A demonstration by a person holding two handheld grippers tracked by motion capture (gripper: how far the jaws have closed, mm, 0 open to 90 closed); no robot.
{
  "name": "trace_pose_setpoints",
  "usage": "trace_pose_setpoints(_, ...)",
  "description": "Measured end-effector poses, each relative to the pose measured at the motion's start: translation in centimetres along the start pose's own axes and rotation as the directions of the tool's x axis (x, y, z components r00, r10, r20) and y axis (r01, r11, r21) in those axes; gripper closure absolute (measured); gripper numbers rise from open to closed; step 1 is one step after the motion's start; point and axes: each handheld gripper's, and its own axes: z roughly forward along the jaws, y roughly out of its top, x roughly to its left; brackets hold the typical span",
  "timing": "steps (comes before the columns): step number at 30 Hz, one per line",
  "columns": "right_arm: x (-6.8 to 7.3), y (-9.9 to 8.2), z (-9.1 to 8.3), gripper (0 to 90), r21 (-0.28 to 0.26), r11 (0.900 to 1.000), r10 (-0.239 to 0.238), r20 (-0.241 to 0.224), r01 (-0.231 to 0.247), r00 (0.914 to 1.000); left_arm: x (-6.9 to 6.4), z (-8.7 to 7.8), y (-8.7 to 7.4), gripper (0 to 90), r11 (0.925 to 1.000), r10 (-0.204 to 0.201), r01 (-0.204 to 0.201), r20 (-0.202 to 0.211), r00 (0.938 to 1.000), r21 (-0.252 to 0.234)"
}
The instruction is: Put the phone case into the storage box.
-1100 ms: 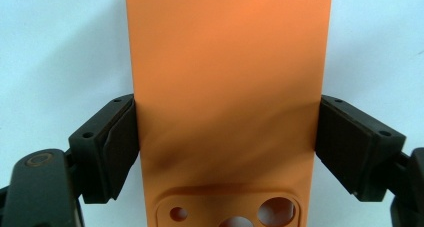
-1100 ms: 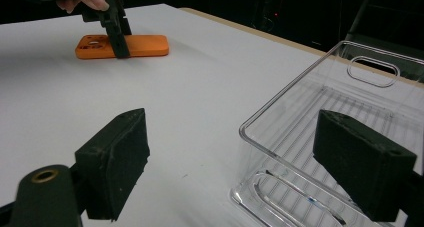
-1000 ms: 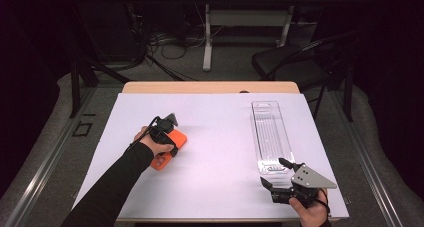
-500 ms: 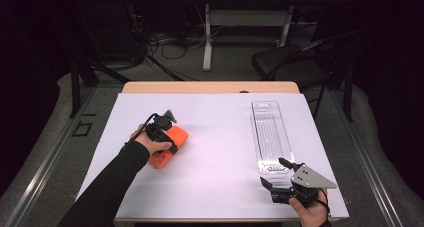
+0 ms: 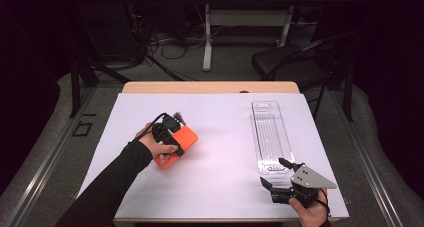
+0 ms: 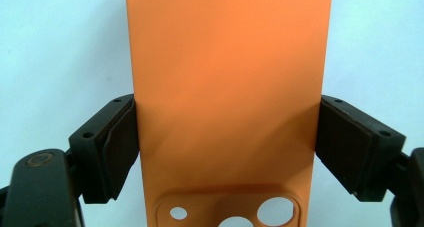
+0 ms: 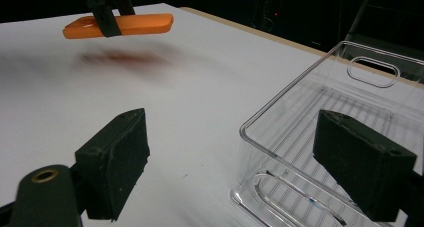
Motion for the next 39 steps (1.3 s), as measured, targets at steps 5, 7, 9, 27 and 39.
trace_pose_setpoints(5,0.0,0.0,0.0,14.2,0.0,1.0,-0.001,-0.001,0.001,1.0,-1.5,-0.3,0.6,16.3,0.9981,0.06,-0.06,0.013,0.9981,0.009)
trace_pose_setpoints(7,0.0,0.0,0.0,14.2,0.0,1.0,-0.001,-0.002,0.001,1.0,-2.2,-0.4,0.9,16.3,0.9965,0.083,-0.084,0.013,0.9964,0.01)
trace_pose_setpoints(9,0.0,0.0,0.0,14.2,0.0,1.0,-0.003,-0.002,0.003,1.0,-2.7,-0.4,1.1,16.3,0.9946,0.103,-0.104,0.027,0.9943,0.012)
trace_pose_setpoints(27,0.2,0.1,0.1,14.2,0.004,0.9998,-0.021,-0.003,0.021,0.9998,-5.8,-0.6,2.5,16.3,0.9736,0.222,-0.225,0.053,0.9735,0.041)
trace_pose_setpoints(39,1.1,0.9,0.6,14.2,0.032,0.9952,-0.093,-0.009,0.093,0.9957,-6.1,-0.8,2.7,16.3,0.9721,0.226,-0.23,0.071,0.9716,0.048)
